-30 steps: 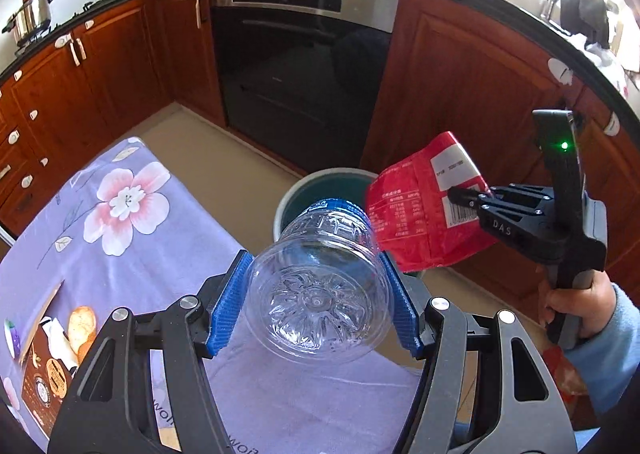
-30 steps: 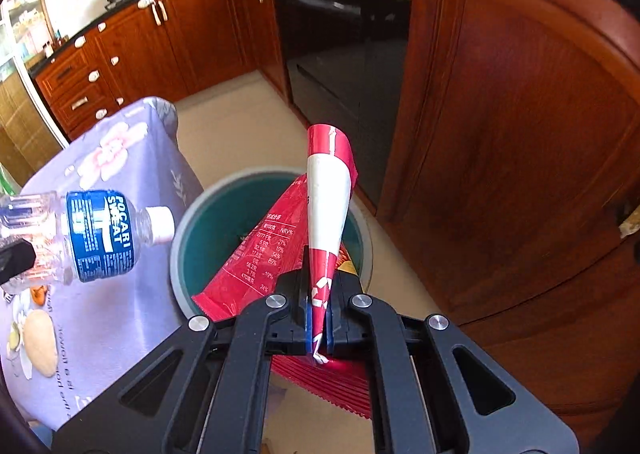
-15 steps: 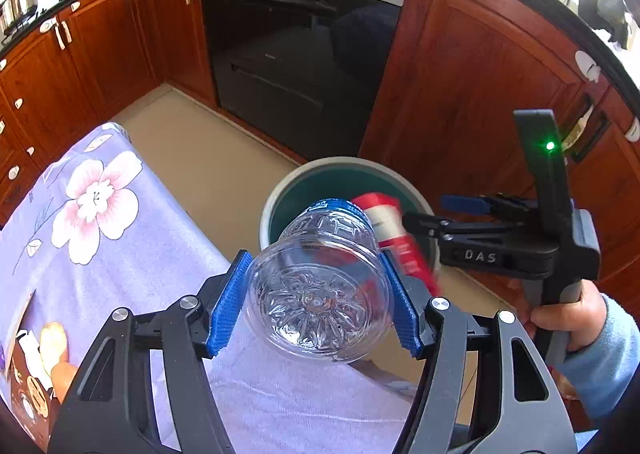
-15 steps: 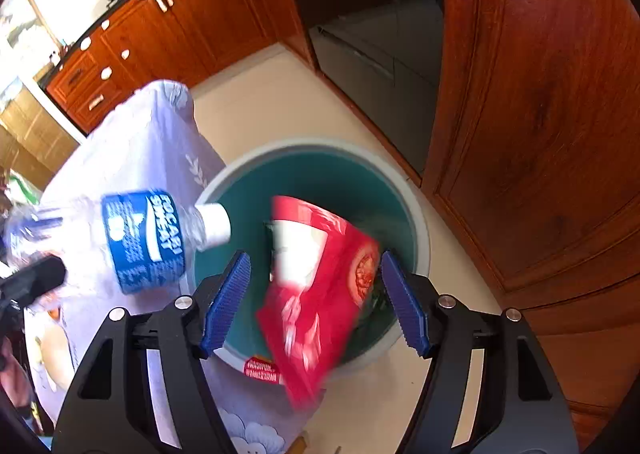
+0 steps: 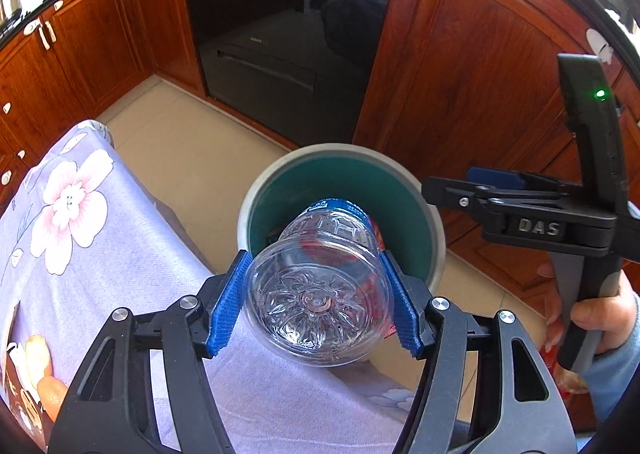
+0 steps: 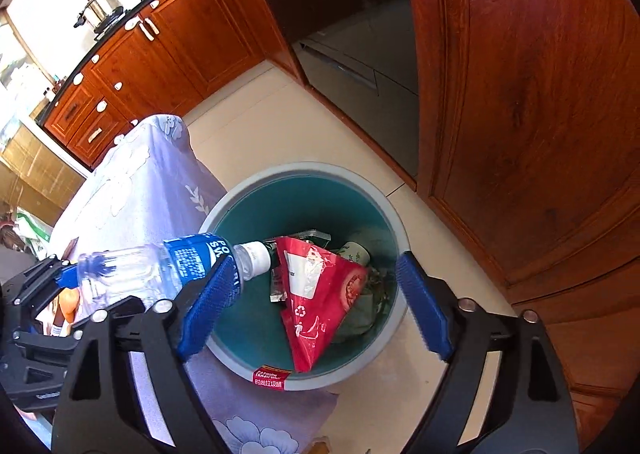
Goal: Collect trash
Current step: 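Carry the bag and bottle over the teal bin and open both tools, then move both tools back over the table toward the orange peels, then grasp an orange peel with the left tool while the right tool grasps another peel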
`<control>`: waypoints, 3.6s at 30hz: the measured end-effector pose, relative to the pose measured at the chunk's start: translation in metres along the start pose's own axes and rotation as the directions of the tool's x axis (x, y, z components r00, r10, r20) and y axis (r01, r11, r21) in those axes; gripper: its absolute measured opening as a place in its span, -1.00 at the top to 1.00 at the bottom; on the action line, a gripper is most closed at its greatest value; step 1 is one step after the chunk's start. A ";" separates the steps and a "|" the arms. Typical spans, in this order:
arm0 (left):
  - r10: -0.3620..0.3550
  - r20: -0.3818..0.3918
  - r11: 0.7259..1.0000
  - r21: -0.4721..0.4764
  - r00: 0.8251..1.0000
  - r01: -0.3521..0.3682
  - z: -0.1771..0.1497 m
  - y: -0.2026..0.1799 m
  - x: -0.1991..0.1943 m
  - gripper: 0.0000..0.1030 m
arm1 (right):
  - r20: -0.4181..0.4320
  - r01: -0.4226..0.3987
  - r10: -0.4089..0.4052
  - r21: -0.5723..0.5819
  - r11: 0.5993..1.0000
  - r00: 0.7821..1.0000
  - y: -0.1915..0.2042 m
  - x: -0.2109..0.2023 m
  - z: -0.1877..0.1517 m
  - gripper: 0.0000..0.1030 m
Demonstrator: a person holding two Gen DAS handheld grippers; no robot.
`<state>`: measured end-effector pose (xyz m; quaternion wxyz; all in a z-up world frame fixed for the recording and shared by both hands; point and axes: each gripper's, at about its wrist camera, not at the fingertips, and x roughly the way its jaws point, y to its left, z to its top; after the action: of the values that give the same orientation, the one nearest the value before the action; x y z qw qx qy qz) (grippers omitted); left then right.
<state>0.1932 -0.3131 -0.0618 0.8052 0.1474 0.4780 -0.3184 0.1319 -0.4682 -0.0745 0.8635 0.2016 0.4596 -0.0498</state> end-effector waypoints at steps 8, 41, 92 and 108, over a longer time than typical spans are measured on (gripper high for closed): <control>0.037 -0.021 0.999 -0.008 0.999 -0.037 0.008 -0.007 0.006 -0.53 | 0.018 0.005 -0.005 0.015 1.000 1.000 -0.005 -0.008 0.001 -0.73; 0.069 0.059 0.994 -0.093 0.996 -0.063 -0.037 0.035 -0.052 -0.88 | 0.009 -0.003 0.003 -0.056 0.998 1.000 0.061 -0.029 -0.013 -0.79; 0.108 0.069 0.915 -0.397 0.992 -0.072 -0.214 0.202 -0.114 0.48 | -0.227 -0.212 0.139 -0.339 0.916 0.964 0.317 0.045 -0.088 -0.79; 0.095 0.089 0.848 -0.530 0.991 -0.034 -0.243 0.263 -0.137 0.48 | -0.324 -0.354 0.222 -0.442 0.824 0.920 0.403 0.101 -0.110 -0.37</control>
<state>0.1542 0.0676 -0.0820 0.8505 -0.0809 0.4958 -0.1556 0.2141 -0.0470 -0.0889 0.8161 0.0475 0.5292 0.2274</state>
